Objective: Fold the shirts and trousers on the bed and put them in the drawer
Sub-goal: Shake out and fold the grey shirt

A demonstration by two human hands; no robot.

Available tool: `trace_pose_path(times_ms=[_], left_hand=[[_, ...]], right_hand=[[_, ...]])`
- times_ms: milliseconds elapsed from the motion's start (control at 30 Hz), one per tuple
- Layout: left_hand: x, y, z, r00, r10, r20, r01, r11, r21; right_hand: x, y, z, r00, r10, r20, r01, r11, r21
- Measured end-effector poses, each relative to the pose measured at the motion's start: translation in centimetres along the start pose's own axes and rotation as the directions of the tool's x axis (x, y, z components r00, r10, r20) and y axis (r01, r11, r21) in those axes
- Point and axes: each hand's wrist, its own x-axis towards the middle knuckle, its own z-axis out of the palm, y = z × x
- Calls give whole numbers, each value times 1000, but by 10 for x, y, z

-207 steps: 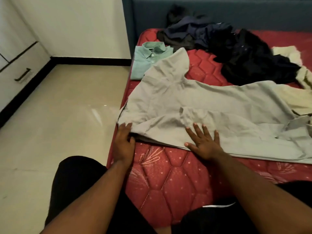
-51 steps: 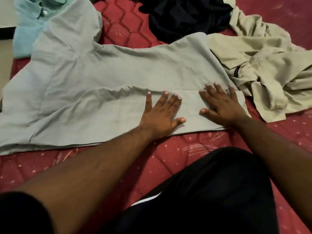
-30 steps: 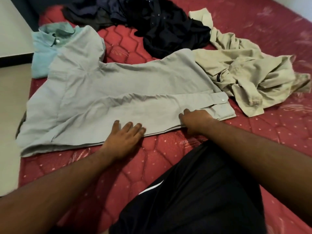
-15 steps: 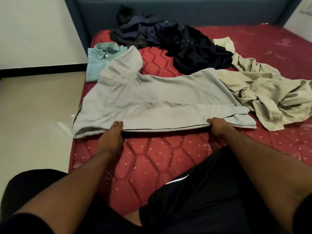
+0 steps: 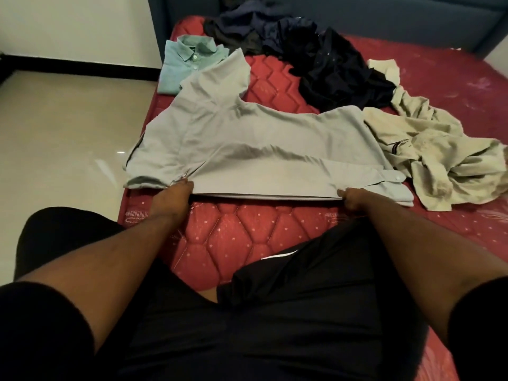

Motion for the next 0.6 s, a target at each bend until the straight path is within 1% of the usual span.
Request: trace_pose_path(times_ms=[67,133,200,267,300,333,367,400,467,533,600], left_hand=[[-9,-2,3,1000,22,-8,-22,999,24],[-15,-2,1,1000,11,14,-12,995,98],[-17,5,-1,995,-28,98,1,963,269],[-11,24,-12,983,-59,173,-25,895,445],[-4,39,-22,981,-51,185,-48,868,494],[4,53,-30,983,-20,185,-79,856,512],[12,68,-37,985,26,168,-109,856,505],[24,82,-46,988,73,137,-130,871,475],[48,103,-53,989,99,105,-129,933,337],[74,108,-48,987,81,137,-97,989,113],[106,104,-40,990,88,112,-81,995,-64]], right_hand=[[-8,-3,-2,999,20,38,-19,1000,-16],[-13,-4,-3,996,45,74,-40,997,-68],[-4,0,-6,987,107,120,-94,989,-112],[0,-1,-20,965,183,187,-143,967,-209],[2,-5,-32,963,199,183,-148,954,-259],[0,-14,-42,967,204,151,-164,957,-239],[-2,-24,-51,982,177,69,-163,972,-170],[1,-36,-59,994,110,-15,-111,988,-111],[10,-58,-62,983,-58,-172,54,998,-32],[26,-75,-58,962,-144,-233,165,984,73],[50,-81,-59,948,-176,-266,223,962,157]])
